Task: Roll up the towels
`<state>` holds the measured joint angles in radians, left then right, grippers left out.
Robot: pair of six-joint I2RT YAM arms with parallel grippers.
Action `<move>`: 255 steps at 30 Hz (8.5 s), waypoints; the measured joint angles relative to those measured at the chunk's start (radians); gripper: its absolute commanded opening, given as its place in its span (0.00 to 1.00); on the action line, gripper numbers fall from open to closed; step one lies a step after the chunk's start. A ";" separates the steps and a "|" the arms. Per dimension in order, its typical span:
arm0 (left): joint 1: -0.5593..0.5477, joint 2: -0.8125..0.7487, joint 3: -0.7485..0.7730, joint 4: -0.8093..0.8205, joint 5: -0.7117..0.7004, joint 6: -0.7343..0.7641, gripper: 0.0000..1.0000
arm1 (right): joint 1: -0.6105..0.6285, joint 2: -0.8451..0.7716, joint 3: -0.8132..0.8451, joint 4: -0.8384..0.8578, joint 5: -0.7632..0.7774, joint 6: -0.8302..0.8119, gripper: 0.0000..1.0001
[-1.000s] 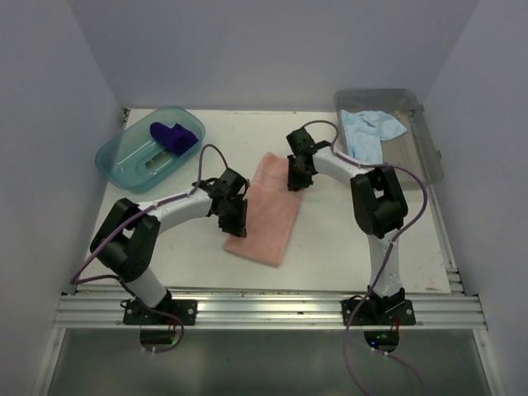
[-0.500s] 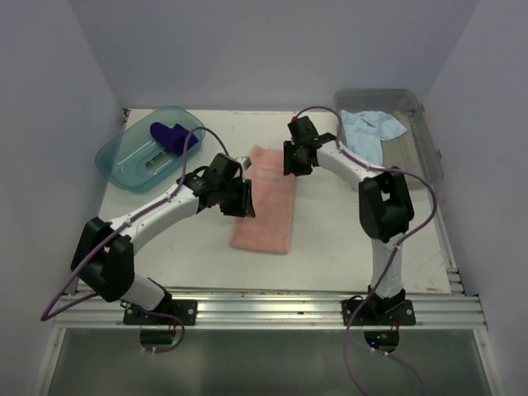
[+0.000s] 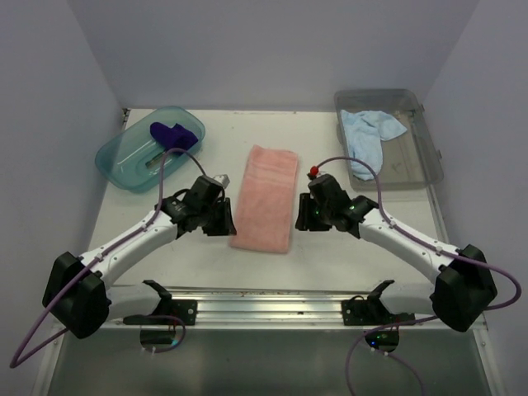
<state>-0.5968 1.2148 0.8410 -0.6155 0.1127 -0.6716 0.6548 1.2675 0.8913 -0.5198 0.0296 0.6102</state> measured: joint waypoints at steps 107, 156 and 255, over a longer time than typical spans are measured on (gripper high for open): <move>0.165 0.637 0.473 0.024 -0.039 -0.008 0.55 | 0.013 0.599 0.399 0.026 0.240 0.029 0.00; 0.169 0.682 0.433 0.188 0.082 0.011 0.20 | 0.066 0.460 0.504 -0.033 0.264 -0.054 0.24; 0.249 0.095 -0.224 0.278 0.312 -0.130 0.86 | 0.357 0.341 0.000 0.343 -0.108 -0.250 0.00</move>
<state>-0.3481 1.3102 0.6170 -0.3378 0.4248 -0.8021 1.0119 1.6081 0.8913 -0.1772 -0.0788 0.3599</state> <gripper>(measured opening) 0.853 0.070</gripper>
